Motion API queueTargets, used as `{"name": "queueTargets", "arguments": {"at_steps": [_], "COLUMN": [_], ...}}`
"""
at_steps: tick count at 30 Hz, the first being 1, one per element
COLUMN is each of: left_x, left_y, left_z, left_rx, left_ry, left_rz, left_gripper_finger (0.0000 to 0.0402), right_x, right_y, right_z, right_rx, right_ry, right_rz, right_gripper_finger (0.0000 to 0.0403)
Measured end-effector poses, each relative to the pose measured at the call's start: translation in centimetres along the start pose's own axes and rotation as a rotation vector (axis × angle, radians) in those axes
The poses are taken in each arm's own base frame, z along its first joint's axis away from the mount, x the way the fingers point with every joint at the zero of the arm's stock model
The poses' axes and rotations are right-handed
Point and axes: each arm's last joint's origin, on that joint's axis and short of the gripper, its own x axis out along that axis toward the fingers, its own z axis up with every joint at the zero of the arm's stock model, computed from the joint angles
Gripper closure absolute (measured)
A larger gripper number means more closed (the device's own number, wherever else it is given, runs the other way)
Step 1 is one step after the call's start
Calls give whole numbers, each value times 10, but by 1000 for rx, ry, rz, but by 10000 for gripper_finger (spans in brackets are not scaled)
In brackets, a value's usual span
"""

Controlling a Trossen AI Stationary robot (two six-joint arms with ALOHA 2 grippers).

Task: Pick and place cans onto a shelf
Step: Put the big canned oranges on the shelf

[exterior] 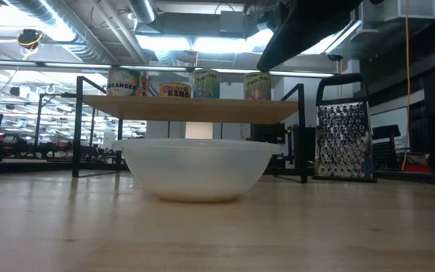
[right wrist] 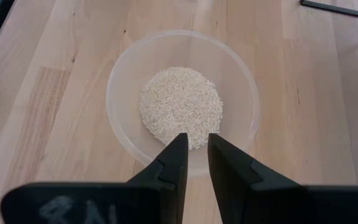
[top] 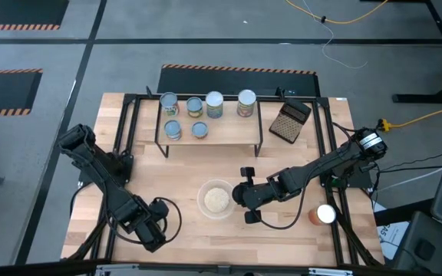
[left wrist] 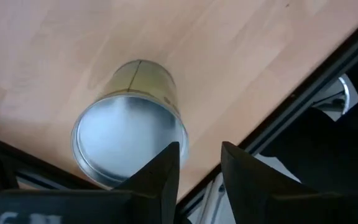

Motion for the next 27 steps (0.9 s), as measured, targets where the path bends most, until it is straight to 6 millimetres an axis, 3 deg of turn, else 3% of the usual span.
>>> {"name": "queueTargets", "arguments": {"at_steps": [10, 19, 27], "left_x": [17, 19, 20], "left_y": [9, 11, 11], "left_z": [1, 2, 2], "left_rx": [-7, -7, -8], "left_ry": [0, 0, -5], "left_rz": [30, 30, 41], "left_gripper_finger": [291, 294, 350], "right_x": [0, 0, 0], "right_y": [0, 0, 0], "right_z": [0, 0, 0], "right_rx": [0, 0, 0], "right_ry": [0, 0, 0], "right_rz": [0, 0, 0], "right_gripper_finger": [336, 336, 336]}}
